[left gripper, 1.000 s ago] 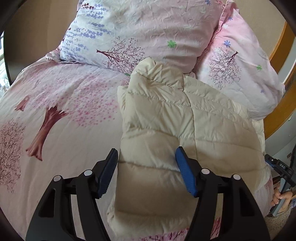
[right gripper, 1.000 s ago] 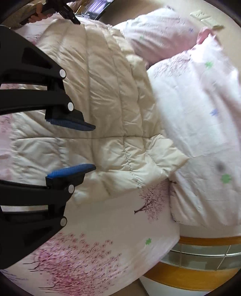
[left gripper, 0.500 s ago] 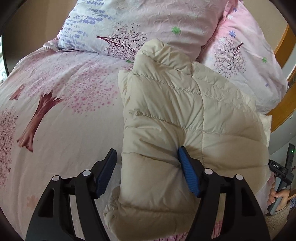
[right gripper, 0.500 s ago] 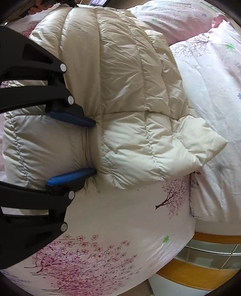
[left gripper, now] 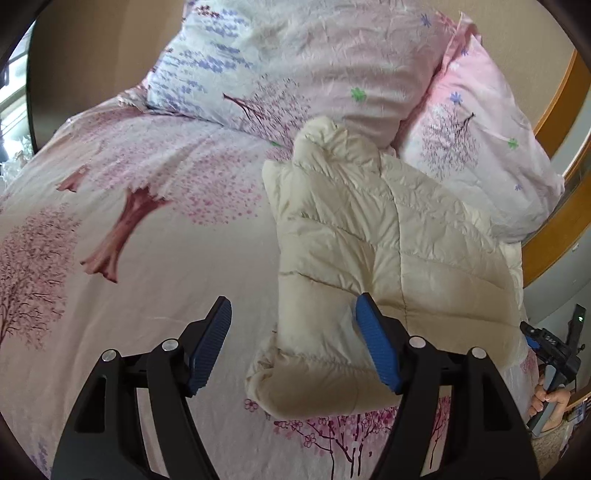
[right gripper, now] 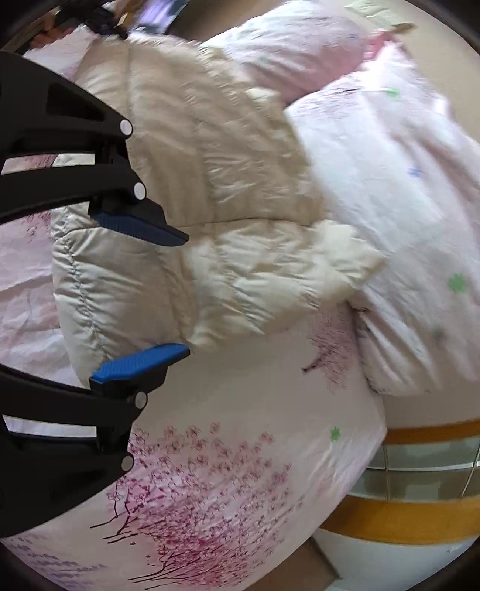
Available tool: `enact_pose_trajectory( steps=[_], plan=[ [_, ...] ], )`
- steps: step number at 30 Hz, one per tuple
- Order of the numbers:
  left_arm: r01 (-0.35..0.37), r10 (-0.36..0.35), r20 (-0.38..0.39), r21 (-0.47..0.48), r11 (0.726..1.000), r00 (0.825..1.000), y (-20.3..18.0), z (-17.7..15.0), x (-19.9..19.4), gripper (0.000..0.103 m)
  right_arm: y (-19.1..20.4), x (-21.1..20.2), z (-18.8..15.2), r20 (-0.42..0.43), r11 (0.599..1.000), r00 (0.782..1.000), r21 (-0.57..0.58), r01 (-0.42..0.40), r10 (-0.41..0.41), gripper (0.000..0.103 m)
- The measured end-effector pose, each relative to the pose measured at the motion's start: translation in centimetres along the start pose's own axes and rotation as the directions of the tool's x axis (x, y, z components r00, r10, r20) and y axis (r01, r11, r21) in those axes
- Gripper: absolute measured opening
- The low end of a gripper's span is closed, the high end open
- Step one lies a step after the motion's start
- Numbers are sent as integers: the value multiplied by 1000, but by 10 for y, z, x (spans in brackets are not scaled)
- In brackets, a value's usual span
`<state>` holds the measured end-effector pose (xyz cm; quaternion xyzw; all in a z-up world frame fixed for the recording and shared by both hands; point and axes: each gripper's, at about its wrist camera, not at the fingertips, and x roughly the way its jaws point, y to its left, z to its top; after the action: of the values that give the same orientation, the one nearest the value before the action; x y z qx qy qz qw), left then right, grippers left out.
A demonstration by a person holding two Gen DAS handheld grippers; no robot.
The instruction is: Fold large clothes
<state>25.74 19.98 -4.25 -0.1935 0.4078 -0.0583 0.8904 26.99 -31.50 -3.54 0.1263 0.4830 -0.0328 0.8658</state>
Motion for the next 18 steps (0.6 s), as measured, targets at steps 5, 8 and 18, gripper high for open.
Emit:
enact_pose_trajectory(
  steps=[5,8,18],
  plan=[
    [3,-3,-15,-15,1000,1000,2,-4,7,71,5,16,4,-38,999,999,10,35,-34,60],
    [34,-34,-4,-46,998,999,10,-7,-4,71,-4,4,9,-20,998,1000,61,-10,11,64],
    [211,-224,-20,-272,939,974,36,-48,-35,73,-72,-23,-41,11,828,941,473,-303,338,72]
  ],
)
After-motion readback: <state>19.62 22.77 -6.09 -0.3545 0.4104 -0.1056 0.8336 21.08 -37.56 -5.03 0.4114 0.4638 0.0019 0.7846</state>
